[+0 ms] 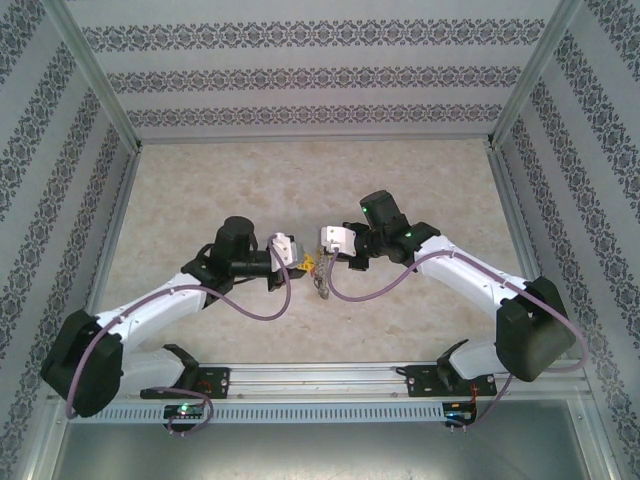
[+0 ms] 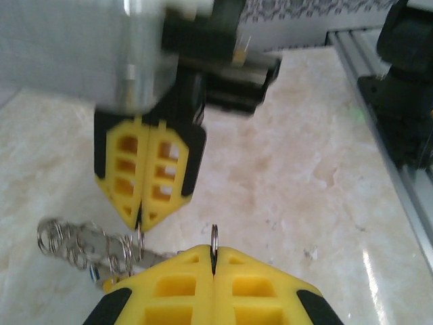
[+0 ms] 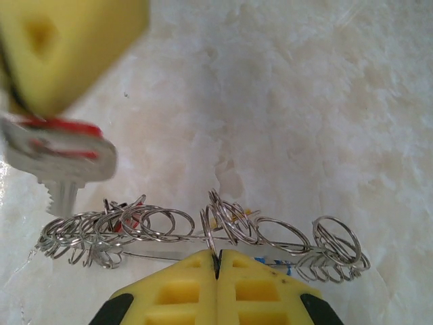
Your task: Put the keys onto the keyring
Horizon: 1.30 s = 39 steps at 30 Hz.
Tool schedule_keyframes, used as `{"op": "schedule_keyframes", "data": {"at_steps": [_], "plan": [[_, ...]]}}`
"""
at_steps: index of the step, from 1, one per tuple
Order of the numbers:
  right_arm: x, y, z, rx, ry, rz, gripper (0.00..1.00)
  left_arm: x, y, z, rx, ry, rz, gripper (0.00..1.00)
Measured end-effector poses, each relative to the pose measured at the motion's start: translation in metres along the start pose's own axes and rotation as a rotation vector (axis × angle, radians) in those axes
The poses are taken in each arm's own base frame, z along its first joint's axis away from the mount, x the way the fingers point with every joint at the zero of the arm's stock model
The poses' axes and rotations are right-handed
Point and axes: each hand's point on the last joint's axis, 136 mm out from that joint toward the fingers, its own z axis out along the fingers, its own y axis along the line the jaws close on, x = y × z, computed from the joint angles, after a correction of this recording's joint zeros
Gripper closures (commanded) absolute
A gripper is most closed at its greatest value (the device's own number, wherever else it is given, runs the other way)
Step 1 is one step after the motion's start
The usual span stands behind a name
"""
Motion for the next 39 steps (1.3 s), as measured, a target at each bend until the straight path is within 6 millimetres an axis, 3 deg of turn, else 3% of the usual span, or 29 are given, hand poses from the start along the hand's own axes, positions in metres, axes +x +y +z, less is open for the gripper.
{"op": "schedule_keyframes", "data": {"at_steps": [4, 9, 19, 29, 39], "plan": [[-0.003, 0.002, 0.000, -0.012, -0.015, -0.003, 1.00, 0.024, 0.004, 0.011, -0.012, 0.076, -0.025, 1.00], [-0.005, 0.005, 0.000, -0.025, -0.029, -0.007, 1.00, 0.040, 0.011, 0.016, -0.036, 0.129, -0.033, 1.00], [-0.010, 0.013, 0.002, -0.053, -0.041, -0.036, 1.00, 0.032, 0.019, 0.018, -0.050, 0.122, -0.003, 1.00], [-0.012, 0.018, 0.003, -0.067, -0.042, -0.057, 1.00, 0.047, 0.030, 0.024, -0.097, 0.182, -0.008, 1.00], [-0.014, 0.021, 0.004, -0.074, -0.045, -0.073, 1.00, 0.035, 0.040, 0.016, -0.161, 0.173, 0.032, 1.00]]}}
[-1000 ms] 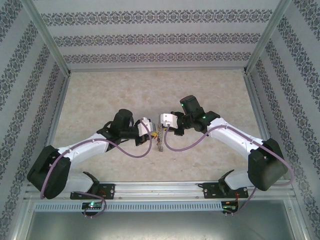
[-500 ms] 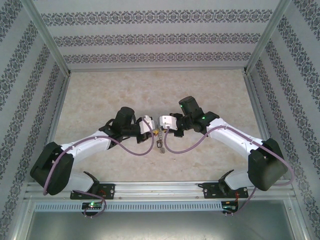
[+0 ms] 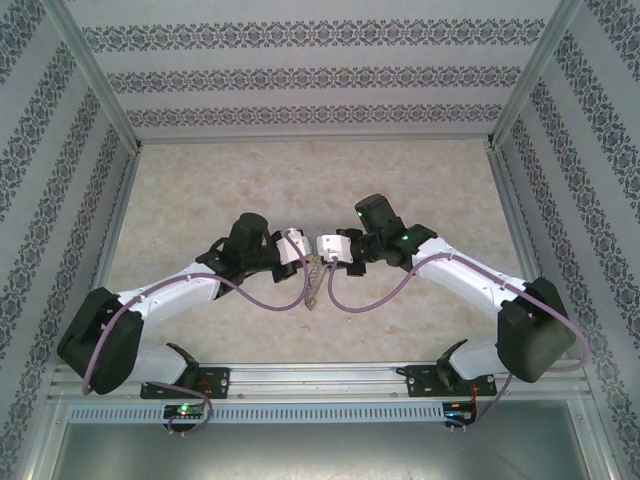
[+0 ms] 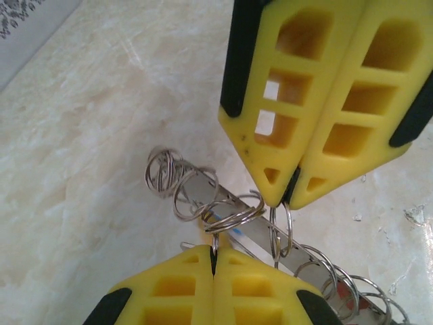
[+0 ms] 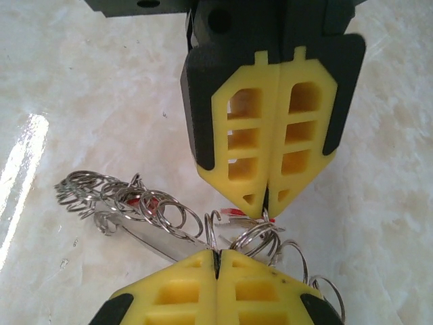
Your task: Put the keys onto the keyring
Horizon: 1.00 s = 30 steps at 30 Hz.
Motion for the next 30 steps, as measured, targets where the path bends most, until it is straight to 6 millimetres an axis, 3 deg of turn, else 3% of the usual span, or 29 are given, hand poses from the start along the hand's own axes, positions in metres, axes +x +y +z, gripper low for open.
{"op": "schedule_keyframes", "data": {"at_steps": [22, 30], "plan": [[0.000, -0.005, -0.007, 0.013, -0.018, 0.020, 1.00, -0.021, -0.006, -0.025, -0.018, -0.059, 0.150, 1.00], [-0.005, -0.002, -0.007, -0.008, -0.049, 0.020, 1.00, -0.006, -0.011, -0.016, 0.020, -0.009, 0.147, 1.00]]}}
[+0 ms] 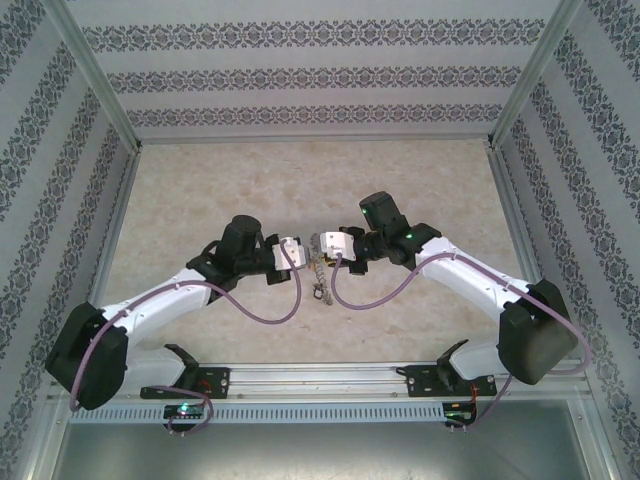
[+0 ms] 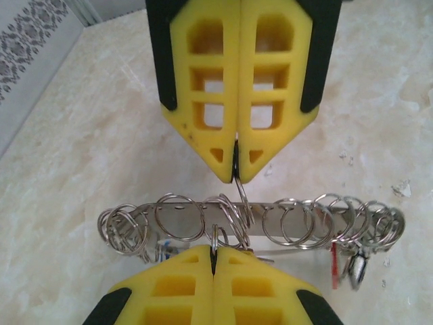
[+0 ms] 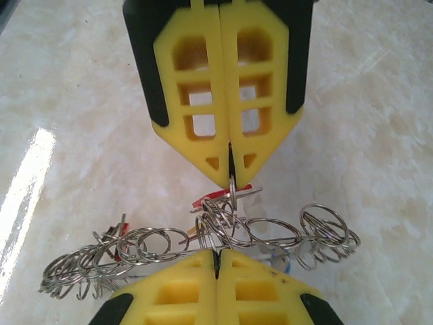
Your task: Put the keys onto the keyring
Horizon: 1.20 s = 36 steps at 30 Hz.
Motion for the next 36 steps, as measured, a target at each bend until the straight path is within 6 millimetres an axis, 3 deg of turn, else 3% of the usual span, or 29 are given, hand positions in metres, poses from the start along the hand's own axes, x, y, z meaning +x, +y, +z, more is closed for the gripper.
{"op": "schedule_keyframes", "data": {"at_steps": [11, 20, 23, 36], "plan": [[-0.001, 0.000, 0.004, -0.019, -0.006, 0.010, 1.00, -0.004, -0.007, 0.005, 0.030, 0.025, 0.023, 1.00], [0.003, -0.008, 0.002, -0.001, 0.005, 0.040, 1.00, -0.028, -0.002, -0.028, -0.049, -0.027, 0.060, 1.00], [0.003, -0.008, 0.002, -0.001, 0.005, 0.039, 1.00, -0.034, -0.004, -0.030, -0.041, -0.053, 0.052, 1.00], [0.002, -0.007, 0.002, -0.002, 0.004, 0.032, 1.00, 0.001, -0.020, 0.003, 0.074, 0.021, -0.055, 1.00]]}}
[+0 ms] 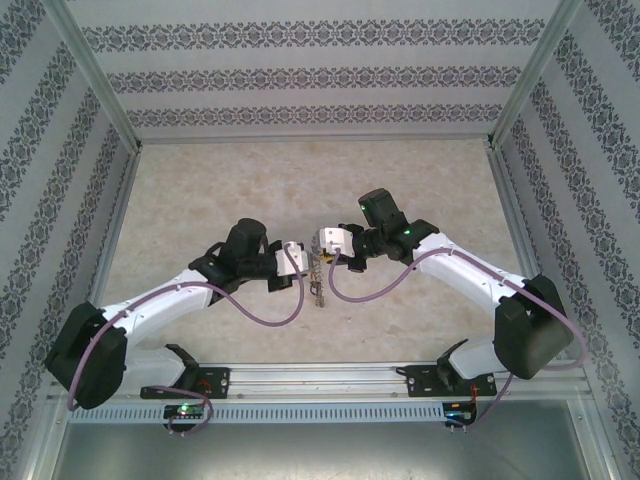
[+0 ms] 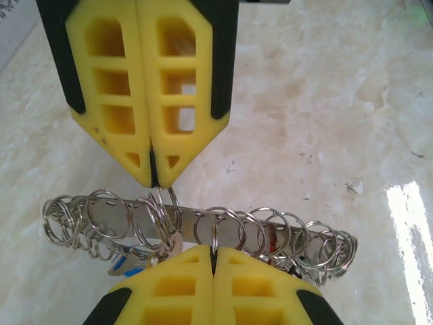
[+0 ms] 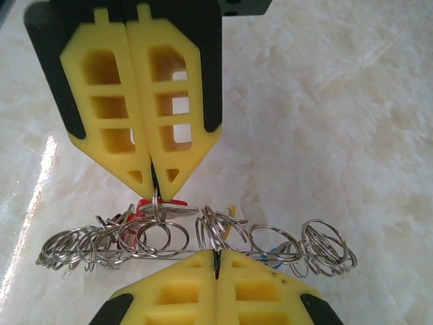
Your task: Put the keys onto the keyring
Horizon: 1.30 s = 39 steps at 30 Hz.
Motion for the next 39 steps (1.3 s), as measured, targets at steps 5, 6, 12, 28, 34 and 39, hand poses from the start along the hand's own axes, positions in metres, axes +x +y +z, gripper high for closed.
{"op": "schedule_keyframes", "data": {"at_steps": [5, 6, 12, 28, 34, 39], "plan": [[0.001, 0.001, 0.000, -0.003, 0.004, -0.013, 1.00, 0.007, 0.006, 0.003, -0.029, 0.031, -0.006, 1.00], [0.002, 0.002, 0.000, -0.006, 0.009, -0.013, 1.00, 0.009, 0.006, 0.004, -0.030, 0.038, -0.009, 1.00], [0.011, 0.006, 0.001, -0.024, 0.045, 0.009, 1.00, 0.028, 0.010, 0.023, -0.024, 0.086, -0.055, 1.00], [0.018, 0.005, 0.007, -0.020, 0.074, 0.056, 1.00, 0.019, 0.014, 0.031, -0.019, 0.023, -0.093, 1.00], [0.020, 0.004, 0.011, -0.035, 0.077, 0.081, 1.00, 0.020, 0.021, 0.023, -0.047, 0.017, -0.140, 1.00], [0.021, -0.002, 0.018, -0.056, 0.096, 0.121, 1.00, 0.024, 0.038, -0.002, -0.146, -0.036, -0.239, 1.00]]}}
